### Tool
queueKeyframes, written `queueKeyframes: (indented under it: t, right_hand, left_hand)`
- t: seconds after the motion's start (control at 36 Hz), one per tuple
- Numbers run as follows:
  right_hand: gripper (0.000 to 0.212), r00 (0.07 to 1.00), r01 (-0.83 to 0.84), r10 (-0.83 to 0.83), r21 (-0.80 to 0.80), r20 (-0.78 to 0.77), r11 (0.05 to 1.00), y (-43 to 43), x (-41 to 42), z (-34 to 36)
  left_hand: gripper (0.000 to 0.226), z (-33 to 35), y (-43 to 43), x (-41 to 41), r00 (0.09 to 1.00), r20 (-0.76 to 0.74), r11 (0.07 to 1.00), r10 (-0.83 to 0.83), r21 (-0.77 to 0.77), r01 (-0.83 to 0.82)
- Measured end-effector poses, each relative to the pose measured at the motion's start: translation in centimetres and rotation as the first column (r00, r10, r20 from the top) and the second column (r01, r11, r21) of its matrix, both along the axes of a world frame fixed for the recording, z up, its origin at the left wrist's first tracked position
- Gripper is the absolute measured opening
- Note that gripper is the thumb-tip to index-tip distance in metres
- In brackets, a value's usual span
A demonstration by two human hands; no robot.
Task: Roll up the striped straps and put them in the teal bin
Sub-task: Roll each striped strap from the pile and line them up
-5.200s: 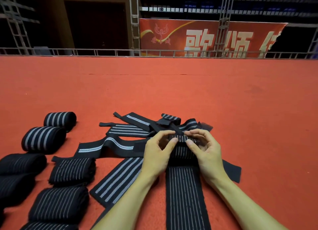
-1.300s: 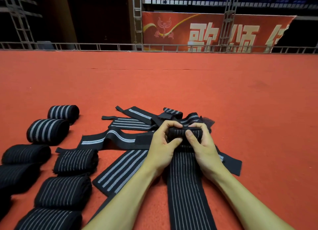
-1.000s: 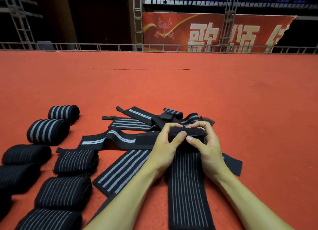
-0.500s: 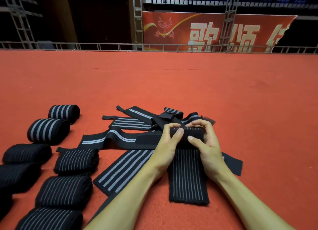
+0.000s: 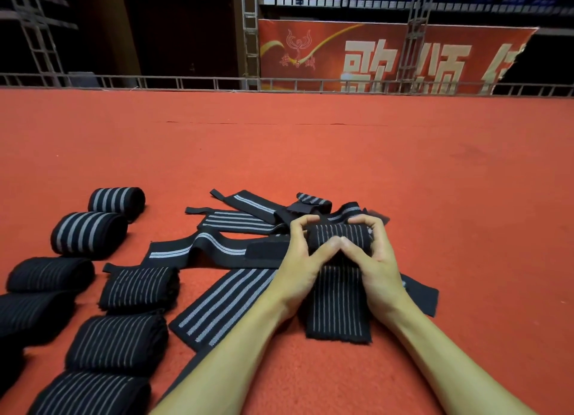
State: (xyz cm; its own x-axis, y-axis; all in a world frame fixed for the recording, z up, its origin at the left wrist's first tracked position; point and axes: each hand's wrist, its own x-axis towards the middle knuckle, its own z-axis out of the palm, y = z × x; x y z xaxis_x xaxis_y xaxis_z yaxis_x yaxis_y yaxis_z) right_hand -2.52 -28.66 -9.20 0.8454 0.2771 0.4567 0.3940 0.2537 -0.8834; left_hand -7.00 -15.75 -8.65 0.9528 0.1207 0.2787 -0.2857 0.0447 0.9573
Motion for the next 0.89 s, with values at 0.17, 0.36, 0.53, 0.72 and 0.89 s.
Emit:
queueKeyframes:
  t: [0.17, 0.36, 0.53, 0.72, 0.89]
  right_hand:
    - [0.033, 0.999, -0.018, 0.020, 0.039, -0.032, 0.999, -0.15, 0.24, -0.18]
    - [0.019, 0.999, 0.016, -0.017, -0.009, -0.051, 1.000, 0.16, 0.09, -0.19]
    - [0.026, 0.999, 0.039, -0.040, -0.016, -0.027, 0.999, -0.11, 0.02, 0.13]
    - [0.039, 0.998, 0.049, -0.049, -0.014, -0.033, 0.999, -0.08, 0.26, -0.08]
    - [0.035, 0.993, 0.010, -0.008, 0.018, -0.120, 1.000, 0.14, 0.25, -0.07]
  left_hand:
    - [0.029, -0.19, -0.17, 0.40, 1.000, -0.009, 0.997, 0.028, -0.070, -0.028]
    - [0.045, -0.35, 0.38, 0.29, 0.988, 0.152, 1.000, 0.018, -0.002, -0.018]
    - [0.053, -0.28, 0.08, 0.44, 0.996, -0.056, 0.989, -0.065, -0.133, 0.057]
    - [0.032, -0.44, 0.19, 0.61, 0.999, 0.037, 0.987, -0.017, -0.159, 0.023]
    - [0.046, -0.54, 0.68, 0.59, 0.997, 0.079, 0.990, -0.020, -0.138, 0.031]
